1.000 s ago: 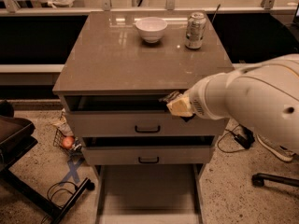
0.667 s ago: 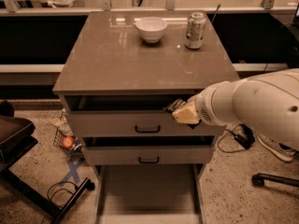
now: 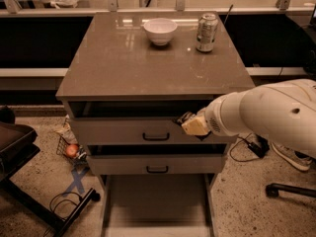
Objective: Place rxbar chocolate into bottom drawer
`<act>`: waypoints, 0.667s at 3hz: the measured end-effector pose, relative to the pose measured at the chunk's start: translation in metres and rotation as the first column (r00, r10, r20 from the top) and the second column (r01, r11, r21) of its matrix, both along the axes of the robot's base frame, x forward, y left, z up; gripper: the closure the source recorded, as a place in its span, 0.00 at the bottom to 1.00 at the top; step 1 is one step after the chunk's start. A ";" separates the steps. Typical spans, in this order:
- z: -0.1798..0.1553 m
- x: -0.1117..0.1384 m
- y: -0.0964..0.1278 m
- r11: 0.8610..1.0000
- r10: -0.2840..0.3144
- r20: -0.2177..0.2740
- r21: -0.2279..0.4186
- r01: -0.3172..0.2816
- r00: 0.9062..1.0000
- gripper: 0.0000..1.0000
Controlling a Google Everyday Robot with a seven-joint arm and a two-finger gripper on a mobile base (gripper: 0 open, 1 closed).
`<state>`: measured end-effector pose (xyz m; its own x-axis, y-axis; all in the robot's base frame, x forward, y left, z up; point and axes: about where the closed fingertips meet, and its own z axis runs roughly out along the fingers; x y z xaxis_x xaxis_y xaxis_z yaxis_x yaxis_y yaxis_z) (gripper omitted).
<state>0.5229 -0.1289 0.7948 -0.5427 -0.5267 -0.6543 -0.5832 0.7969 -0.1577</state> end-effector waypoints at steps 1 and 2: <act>-0.055 -0.001 -0.008 0.999 -0.019 -0.092 0.033 0.022 0.996 1.00; -0.116 -0.028 -0.014 0.996 -0.018 -0.176 0.078 0.032 0.984 1.00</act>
Offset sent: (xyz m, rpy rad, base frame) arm -0.0484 -0.0672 -0.2194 0.1427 0.2584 0.0096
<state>0.4951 -0.1433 0.6784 -0.6647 -0.4611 -0.5878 -0.5760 0.8174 0.0101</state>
